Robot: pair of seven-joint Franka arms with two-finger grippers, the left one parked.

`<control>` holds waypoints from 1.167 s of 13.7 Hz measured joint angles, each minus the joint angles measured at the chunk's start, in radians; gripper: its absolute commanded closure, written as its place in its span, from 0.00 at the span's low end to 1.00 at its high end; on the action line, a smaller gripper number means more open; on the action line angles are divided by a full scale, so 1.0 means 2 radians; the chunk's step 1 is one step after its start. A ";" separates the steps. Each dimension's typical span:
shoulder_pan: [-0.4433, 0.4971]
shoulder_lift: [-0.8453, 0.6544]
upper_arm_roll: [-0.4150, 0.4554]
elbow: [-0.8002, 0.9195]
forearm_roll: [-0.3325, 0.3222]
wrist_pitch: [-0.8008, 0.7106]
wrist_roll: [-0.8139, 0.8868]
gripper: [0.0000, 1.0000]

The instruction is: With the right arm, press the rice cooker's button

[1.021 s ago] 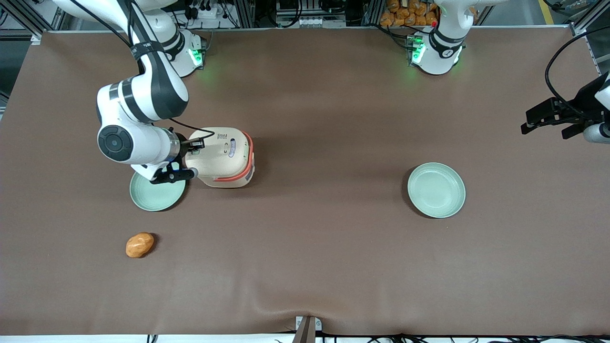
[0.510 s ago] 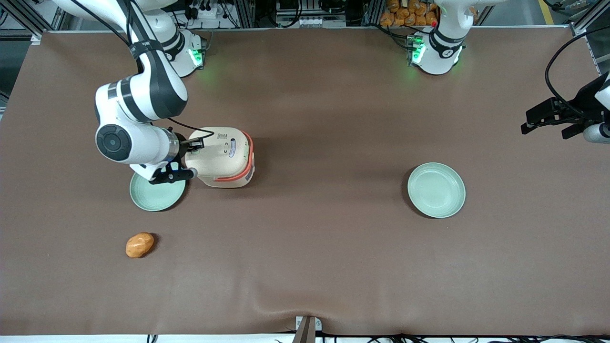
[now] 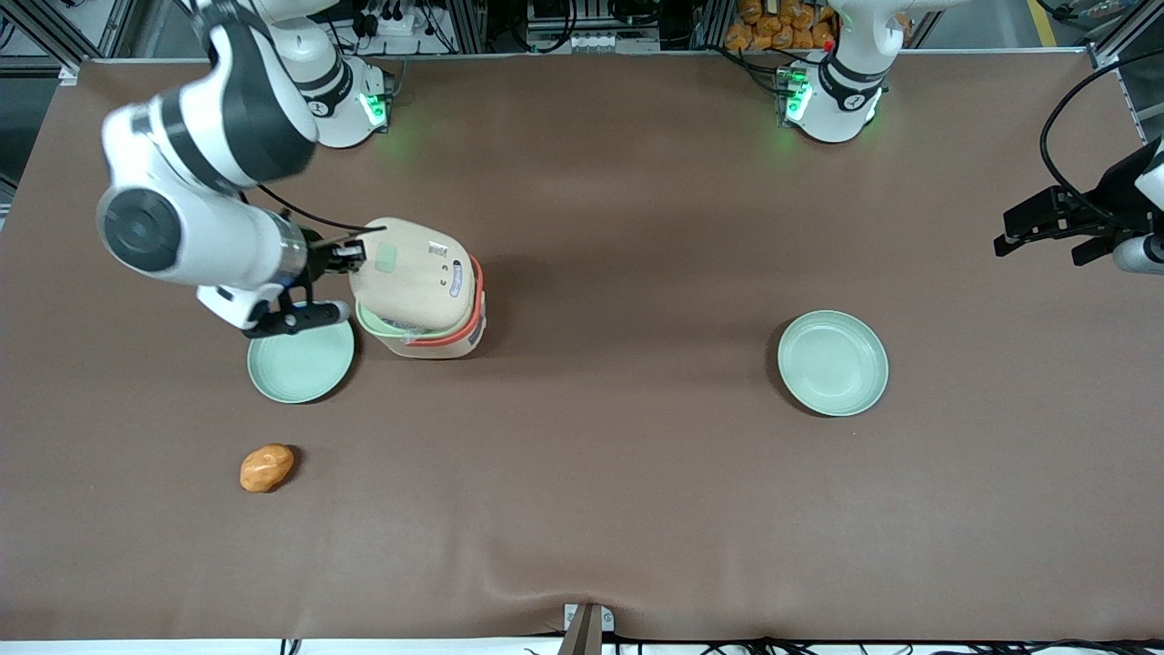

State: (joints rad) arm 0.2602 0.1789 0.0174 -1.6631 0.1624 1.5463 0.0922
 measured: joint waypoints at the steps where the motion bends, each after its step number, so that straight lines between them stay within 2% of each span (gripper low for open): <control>1: -0.002 -0.008 -0.001 0.012 0.000 -0.002 0.000 0.00; 4: -0.026 -0.029 -0.004 0.040 -0.008 -0.008 0.000 0.00; 9: -0.062 -0.049 -0.006 0.081 -0.054 -0.020 -0.002 0.00; 14: -0.118 -0.071 -0.010 0.084 -0.063 -0.033 -0.043 0.00; 16: -0.129 -0.076 -0.011 0.084 -0.079 -0.033 -0.052 0.00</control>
State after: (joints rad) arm 0.0027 0.0274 -0.0036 -1.4952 0.0042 1.4805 -0.0109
